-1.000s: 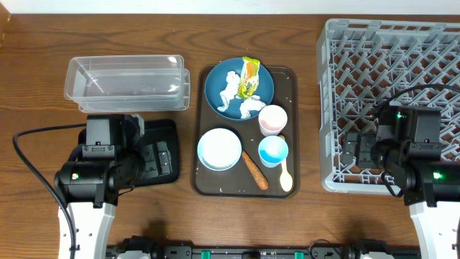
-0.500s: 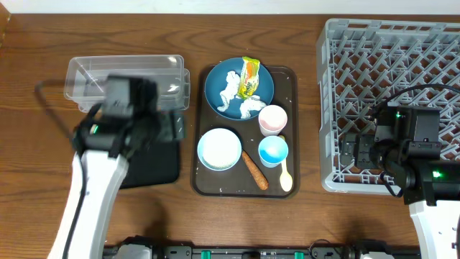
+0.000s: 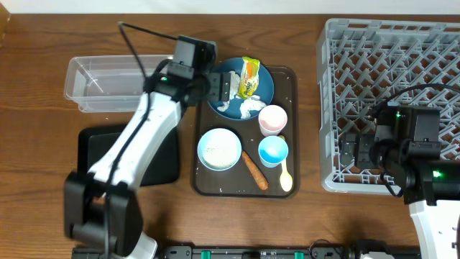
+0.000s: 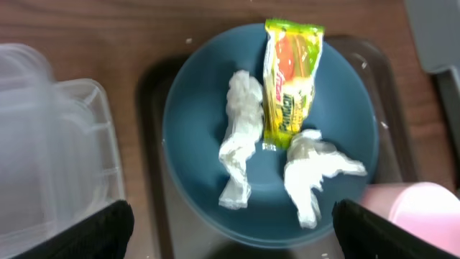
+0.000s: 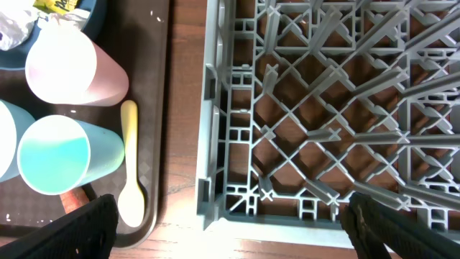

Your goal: Sort waste into correct bins and load items into the dishwasher rack

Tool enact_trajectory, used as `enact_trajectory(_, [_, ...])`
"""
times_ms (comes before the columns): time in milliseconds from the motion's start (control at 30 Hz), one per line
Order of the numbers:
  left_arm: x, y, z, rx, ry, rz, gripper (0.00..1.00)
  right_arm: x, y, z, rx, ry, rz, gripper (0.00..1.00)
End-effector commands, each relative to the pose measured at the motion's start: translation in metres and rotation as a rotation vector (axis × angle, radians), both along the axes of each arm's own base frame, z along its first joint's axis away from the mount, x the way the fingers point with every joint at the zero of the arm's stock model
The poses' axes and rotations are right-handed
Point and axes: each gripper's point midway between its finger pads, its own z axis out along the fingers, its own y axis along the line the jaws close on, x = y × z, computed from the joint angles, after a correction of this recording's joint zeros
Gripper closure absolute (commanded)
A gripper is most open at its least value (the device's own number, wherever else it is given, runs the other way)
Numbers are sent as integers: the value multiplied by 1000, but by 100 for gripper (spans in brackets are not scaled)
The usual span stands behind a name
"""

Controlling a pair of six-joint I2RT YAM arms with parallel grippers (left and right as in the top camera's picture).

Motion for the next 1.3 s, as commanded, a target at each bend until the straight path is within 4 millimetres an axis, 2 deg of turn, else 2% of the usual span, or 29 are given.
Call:
enact_trajectory(0, [13,-7,-20,22,4,-16,10,4,-1,6,8,-11,-11,1])
enact_trajectory(300, [30,-17,-79,30,54,-27,12,4,-1,5,7,-8,-11,1])
enact_trajectory(533, [31,-26,-108,40,83,-43,15,4,-1,5,8,-7,-11,1])
enact_trajectory(700, [31,-32,-115,42,85,-55,21,4,-1,5,7,-7,-11,1])
enact_trajectory(867, [28,-35,-124,49,103,-62,37,4,-1,5,7,-8,-10,1])
enact_trajectory(967, [25,-35,-129,56,119,-64,54,4,-1,5,7,-8,-10,1])
enact_trajectory(1033, [25,-34,-128,56,115,-63,64,4,-1,5,7,-8,-11,1])
enact_trajectory(1133, [25,-34,-122,54,108,-63,69,4,-1,5,5,-8,-12,1])
enact_trajectory(1267, [27,-34,-105,48,79,-60,74,4,-1,5,4,-8,-12,1])
